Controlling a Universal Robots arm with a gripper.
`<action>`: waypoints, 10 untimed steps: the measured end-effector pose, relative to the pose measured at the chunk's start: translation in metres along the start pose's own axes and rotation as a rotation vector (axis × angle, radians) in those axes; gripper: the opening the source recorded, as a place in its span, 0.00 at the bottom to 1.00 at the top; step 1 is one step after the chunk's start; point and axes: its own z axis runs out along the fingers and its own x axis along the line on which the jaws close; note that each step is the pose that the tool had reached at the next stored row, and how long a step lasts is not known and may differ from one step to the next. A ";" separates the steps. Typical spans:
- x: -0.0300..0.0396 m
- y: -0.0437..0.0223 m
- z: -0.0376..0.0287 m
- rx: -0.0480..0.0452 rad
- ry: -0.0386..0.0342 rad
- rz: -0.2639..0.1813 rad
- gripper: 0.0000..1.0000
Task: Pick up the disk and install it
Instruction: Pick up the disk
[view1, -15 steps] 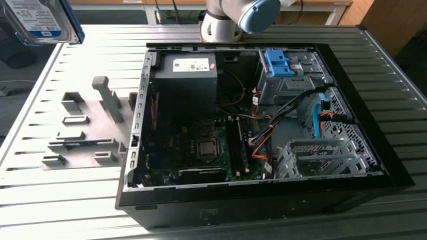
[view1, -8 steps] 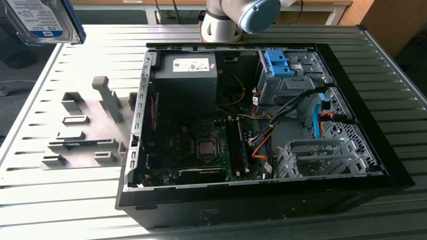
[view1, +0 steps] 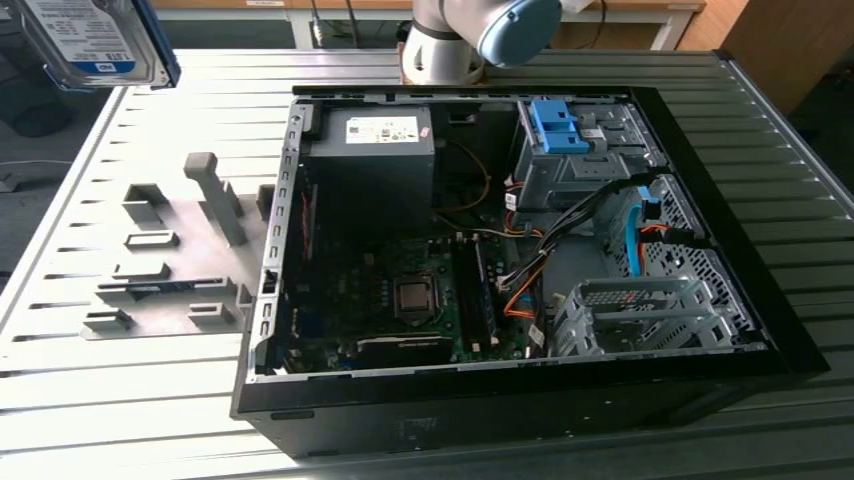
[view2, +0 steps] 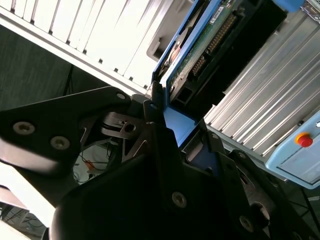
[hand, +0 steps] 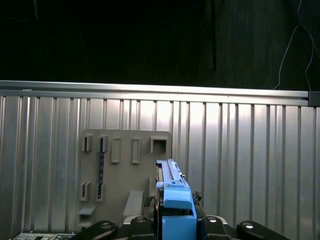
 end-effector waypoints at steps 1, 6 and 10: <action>0.0000 -0.0008 0.0000 0.0000 0.0000 0.000 0.37; 0.0001 -0.0046 -0.0001 0.0000 0.0000 0.000 0.37; 0.0001 -0.0078 -0.0001 0.0001 0.0000 0.000 0.37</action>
